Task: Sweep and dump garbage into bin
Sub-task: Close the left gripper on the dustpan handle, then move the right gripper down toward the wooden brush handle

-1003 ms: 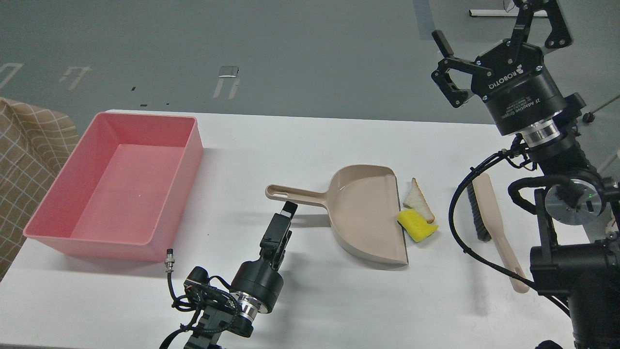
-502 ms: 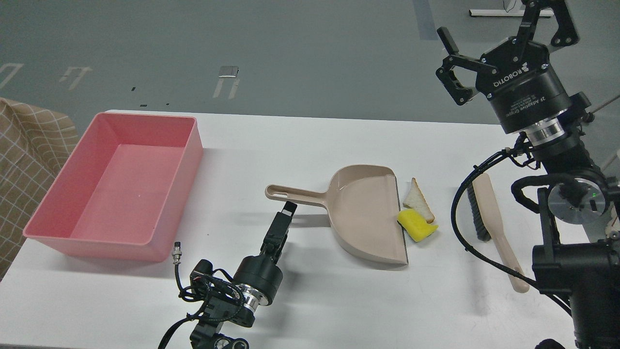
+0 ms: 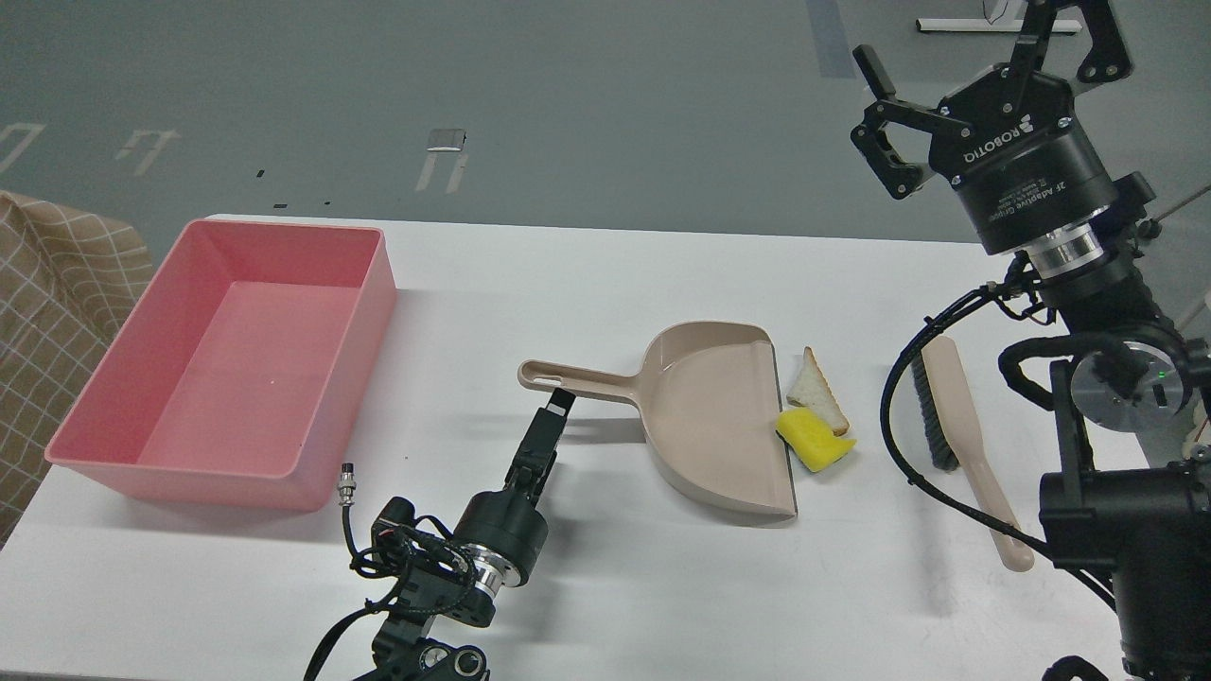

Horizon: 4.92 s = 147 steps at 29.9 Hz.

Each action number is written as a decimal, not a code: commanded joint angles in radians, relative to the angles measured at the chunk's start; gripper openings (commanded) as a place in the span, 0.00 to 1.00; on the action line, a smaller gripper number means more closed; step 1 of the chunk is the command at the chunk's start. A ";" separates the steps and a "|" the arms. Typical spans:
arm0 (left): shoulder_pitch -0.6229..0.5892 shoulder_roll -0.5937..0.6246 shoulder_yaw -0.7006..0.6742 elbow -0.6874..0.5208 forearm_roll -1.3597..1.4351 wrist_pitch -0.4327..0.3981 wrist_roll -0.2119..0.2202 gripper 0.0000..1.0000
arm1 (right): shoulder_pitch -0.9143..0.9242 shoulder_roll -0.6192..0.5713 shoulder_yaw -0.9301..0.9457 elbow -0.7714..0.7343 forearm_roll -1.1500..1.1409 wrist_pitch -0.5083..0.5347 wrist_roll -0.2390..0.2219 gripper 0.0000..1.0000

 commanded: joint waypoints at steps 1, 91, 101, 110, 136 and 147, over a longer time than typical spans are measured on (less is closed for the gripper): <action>-0.027 -0.003 -0.001 0.000 -0.026 0.000 -0.002 0.98 | 0.002 0.000 0.000 -0.003 0.000 0.000 -0.001 1.00; -0.200 -0.049 0.011 0.272 -0.076 0.000 -0.117 0.32 | 0.014 0.000 0.003 -0.046 0.008 0.000 -0.001 1.00; -0.202 -0.049 0.006 0.281 -0.076 0.000 -0.119 0.21 | 0.017 0.000 0.004 -0.047 0.008 0.000 -0.001 1.00; -0.206 -0.049 0.006 0.281 -0.075 0.000 -0.119 0.22 | 0.029 0.000 0.006 -0.046 0.009 0.002 0.001 1.00; -0.234 -0.049 0.011 0.264 -0.070 0.000 -0.119 0.22 | 0.046 -0.235 0.257 -0.035 -0.052 0.013 0.019 1.00; -0.234 -0.049 0.011 0.264 -0.070 0.000 -0.119 0.23 | -0.139 -0.324 0.227 0.126 -0.187 0.013 0.022 0.99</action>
